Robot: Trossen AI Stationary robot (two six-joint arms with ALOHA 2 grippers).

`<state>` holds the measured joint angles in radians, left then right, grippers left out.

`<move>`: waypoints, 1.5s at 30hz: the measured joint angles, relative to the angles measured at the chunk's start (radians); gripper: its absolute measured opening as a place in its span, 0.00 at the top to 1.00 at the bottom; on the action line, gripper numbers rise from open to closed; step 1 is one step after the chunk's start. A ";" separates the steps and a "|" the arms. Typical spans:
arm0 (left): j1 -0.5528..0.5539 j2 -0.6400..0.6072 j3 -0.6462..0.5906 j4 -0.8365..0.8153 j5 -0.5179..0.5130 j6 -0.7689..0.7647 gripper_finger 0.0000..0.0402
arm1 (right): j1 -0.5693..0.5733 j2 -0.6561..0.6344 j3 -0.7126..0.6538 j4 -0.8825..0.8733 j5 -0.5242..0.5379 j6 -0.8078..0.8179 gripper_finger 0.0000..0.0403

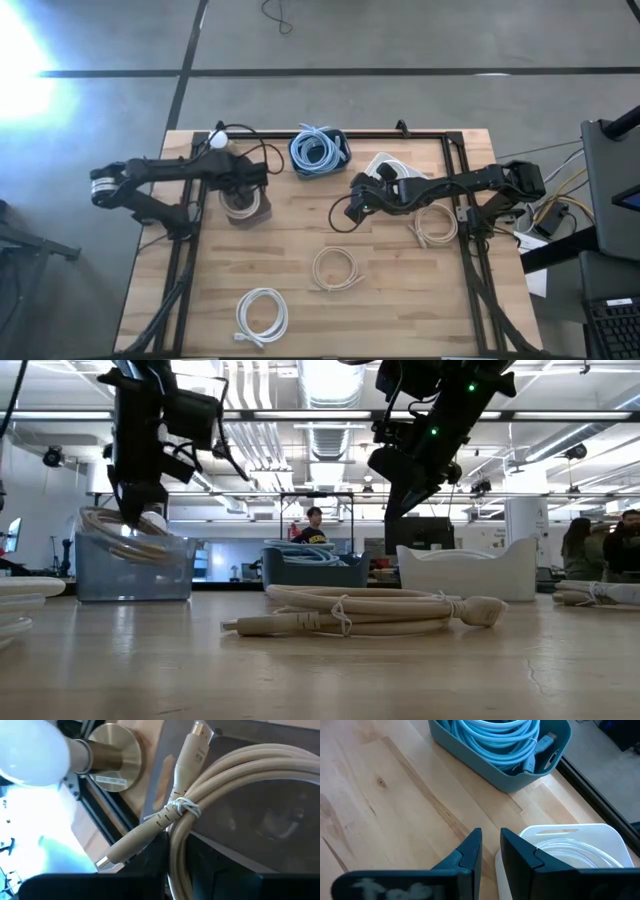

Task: Sort HDMI cables
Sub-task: Put the left brown HDMI cable into the black bin

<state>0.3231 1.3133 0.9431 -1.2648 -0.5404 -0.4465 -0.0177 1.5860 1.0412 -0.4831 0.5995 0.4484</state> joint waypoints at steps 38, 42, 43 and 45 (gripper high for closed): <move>0.017 0.113 0.061 -0.017 -0.072 0.158 0.64 | 0.011 0.000 0.004 0.004 -0.007 -0.083 0.84; 0.003 0.070 0.083 0.007 -0.072 0.161 0.64 | 0.051 0.000 0.035 0.051 -0.029 -0.139 0.84; -0.005 0.056 0.084 0.021 -0.072 0.166 0.64 | 0.061 0.000 0.043 0.065 -0.057 -0.155 0.84; -0.019 0.029 0.084 0.061 -0.071 0.183 0.64 | 0.081 0.000 0.057 0.089 -0.135 -0.186 0.84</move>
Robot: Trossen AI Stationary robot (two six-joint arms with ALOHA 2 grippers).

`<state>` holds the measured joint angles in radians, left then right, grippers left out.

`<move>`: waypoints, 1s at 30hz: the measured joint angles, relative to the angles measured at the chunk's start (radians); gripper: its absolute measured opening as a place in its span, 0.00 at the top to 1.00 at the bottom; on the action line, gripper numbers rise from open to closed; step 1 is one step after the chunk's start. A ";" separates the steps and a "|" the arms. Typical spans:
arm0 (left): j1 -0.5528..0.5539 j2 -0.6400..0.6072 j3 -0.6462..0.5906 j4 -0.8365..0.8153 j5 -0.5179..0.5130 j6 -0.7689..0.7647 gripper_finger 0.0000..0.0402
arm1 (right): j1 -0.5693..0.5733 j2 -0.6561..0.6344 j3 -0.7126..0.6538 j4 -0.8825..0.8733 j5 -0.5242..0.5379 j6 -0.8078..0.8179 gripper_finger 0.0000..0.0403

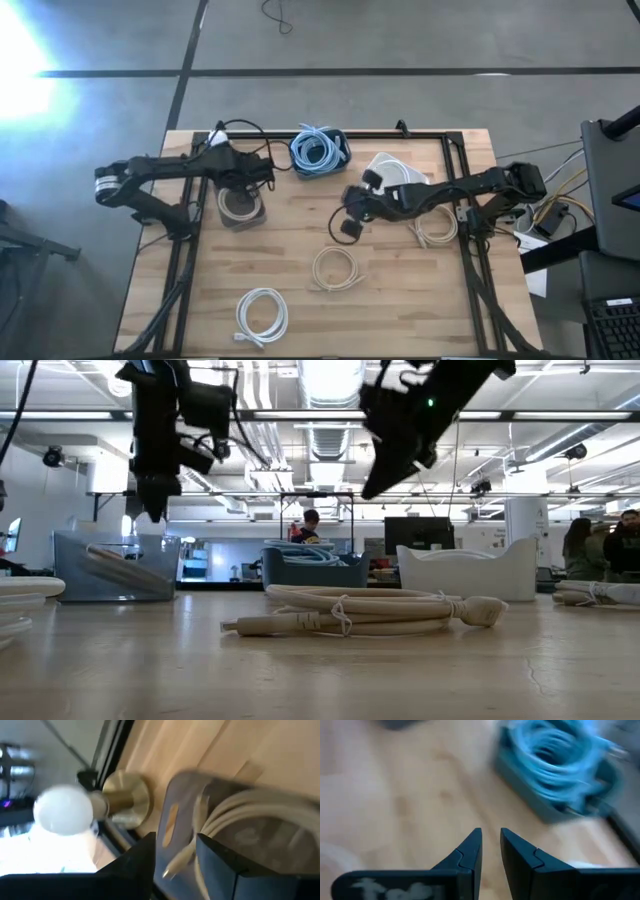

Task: Sort HDMI cables
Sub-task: Put the left brown HDMI cable into the black bin

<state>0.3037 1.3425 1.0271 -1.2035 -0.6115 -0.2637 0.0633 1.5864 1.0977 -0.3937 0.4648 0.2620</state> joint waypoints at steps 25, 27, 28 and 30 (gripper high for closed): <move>-0.201 -0.081 -0.081 0.675 0.274 0.305 0.72 | 0.142 0.307 0.093 -0.043 -0.339 0.242 0.67; -0.201 -0.075 -0.101 0.700 0.274 0.305 0.72 | 0.142 0.312 0.088 -0.063 -0.348 0.267 0.67; -0.201 -0.072 -0.108 0.699 0.274 0.305 0.72 | 0.142 0.312 0.084 -0.068 -0.356 0.274 0.67; -0.201 -0.070 -0.121 0.700 0.274 0.305 0.72 | 0.142 0.309 0.078 -0.055 -0.360 0.295 0.67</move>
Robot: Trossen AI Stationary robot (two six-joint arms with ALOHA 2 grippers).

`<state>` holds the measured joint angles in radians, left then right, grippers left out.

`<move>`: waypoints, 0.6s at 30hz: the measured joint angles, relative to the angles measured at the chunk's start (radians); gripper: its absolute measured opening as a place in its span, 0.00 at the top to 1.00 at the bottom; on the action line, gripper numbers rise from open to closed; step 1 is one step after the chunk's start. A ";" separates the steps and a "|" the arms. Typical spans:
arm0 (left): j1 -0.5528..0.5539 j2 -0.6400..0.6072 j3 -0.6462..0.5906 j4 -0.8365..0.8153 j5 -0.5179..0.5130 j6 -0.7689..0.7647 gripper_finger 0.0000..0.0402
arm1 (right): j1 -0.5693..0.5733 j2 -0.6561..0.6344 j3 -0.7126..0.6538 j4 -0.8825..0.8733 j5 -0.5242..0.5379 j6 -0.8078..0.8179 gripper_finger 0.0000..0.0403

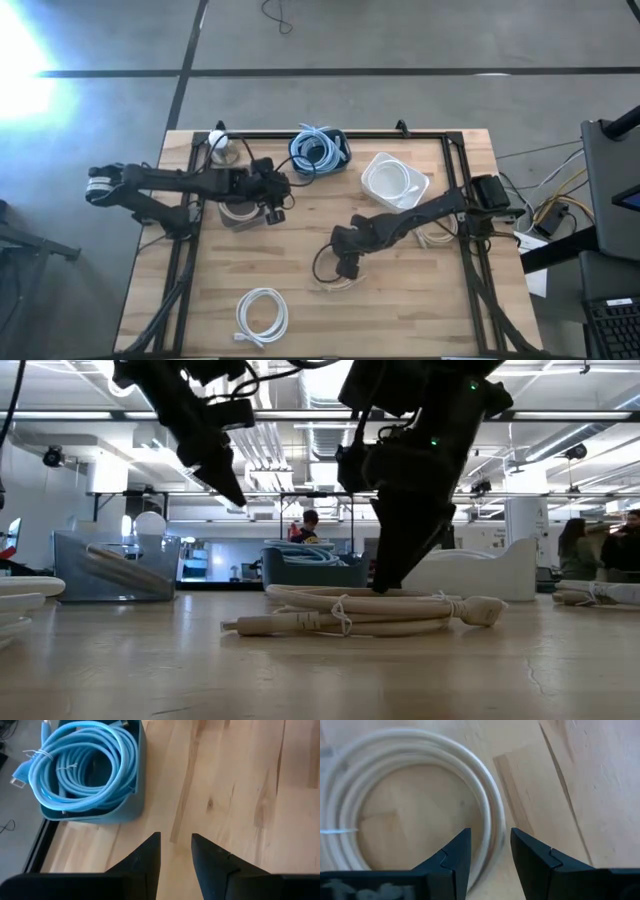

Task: Sort HDMI cables
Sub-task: Put the left brown HDMI cable into the black bin

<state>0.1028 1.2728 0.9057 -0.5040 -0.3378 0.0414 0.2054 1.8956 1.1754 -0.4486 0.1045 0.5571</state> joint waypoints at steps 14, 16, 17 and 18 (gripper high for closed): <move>0.000 0.001 -0.061 0.070 0.007 -0.111 0.72 | -0.003 0.105 0.015 -0.007 0.017 0.019 0.69; 0.000 0.001 -0.061 0.071 0.007 -0.145 0.72 | -0.008 0.105 0.021 -0.017 0.011 0.015 0.72; 0.000 0.001 -0.061 0.072 0.007 -0.156 0.72 | -0.011 0.101 0.025 -0.024 0.009 0.012 0.74; 0.000 0.001 -0.061 0.077 0.007 -0.167 0.72 | -0.014 0.097 0.030 -0.032 0.008 0.005 0.76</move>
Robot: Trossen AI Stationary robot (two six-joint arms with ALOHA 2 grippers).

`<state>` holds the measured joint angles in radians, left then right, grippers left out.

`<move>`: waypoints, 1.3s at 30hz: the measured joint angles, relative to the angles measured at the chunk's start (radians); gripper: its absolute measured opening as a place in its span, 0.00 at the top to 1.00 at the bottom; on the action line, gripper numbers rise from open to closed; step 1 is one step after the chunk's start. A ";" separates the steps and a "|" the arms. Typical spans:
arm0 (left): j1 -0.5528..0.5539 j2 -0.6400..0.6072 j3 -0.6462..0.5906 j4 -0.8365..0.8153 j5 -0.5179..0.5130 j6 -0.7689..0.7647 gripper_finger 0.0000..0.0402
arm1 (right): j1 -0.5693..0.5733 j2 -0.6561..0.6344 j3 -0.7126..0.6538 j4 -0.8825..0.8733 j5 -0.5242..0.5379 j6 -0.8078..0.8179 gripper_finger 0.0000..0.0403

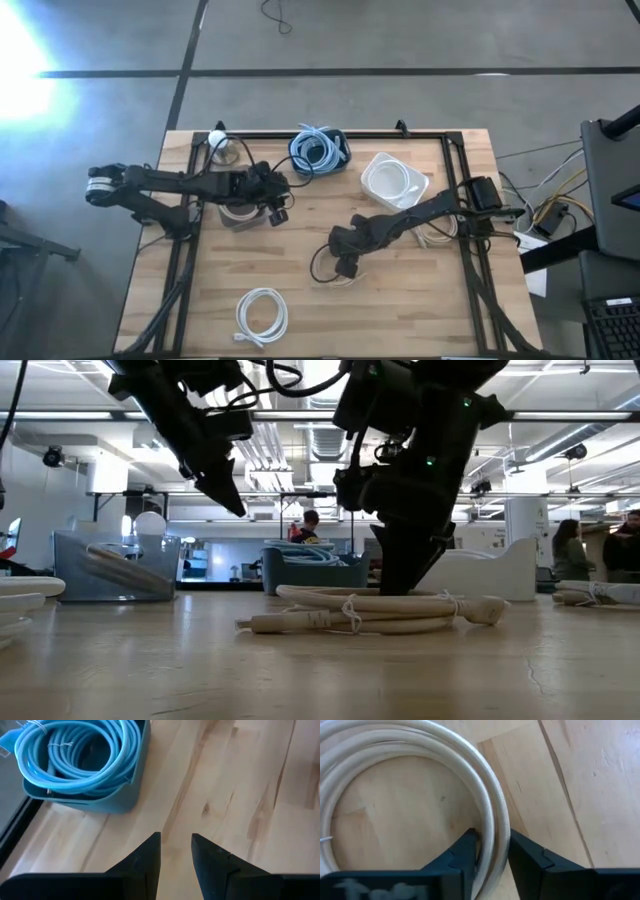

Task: Sort HDMI cables
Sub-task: Put the left brown HDMI cable into the black bin

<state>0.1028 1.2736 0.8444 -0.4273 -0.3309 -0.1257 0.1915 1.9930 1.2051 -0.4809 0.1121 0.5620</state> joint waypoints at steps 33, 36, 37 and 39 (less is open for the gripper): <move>-0.001 0.000 -0.030 0.224 0.473 -0.173 0.72 | -0.008 -0.116 0.001 0.413 0.627 -0.539 0.91; -0.001 -0.001 -0.050 0.252 0.472 -0.189 0.72 | -0.009 -0.116 -0.001 0.425 0.625 -0.567 0.91; -0.001 -0.001 -0.054 0.255 0.471 -0.190 0.72 | -0.010 -0.116 -0.001 0.429 0.625 -0.574 0.91; -0.001 -0.001 -0.059 0.263 0.471 -0.190 0.72 | -0.012 -0.116 -0.001 0.432 0.625 -0.586 0.91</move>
<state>0.1017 1.2724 0.7852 -0.1644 0.1400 -0.3157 0.1795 1.8767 1.2045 -0.0490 0.7368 -0.0243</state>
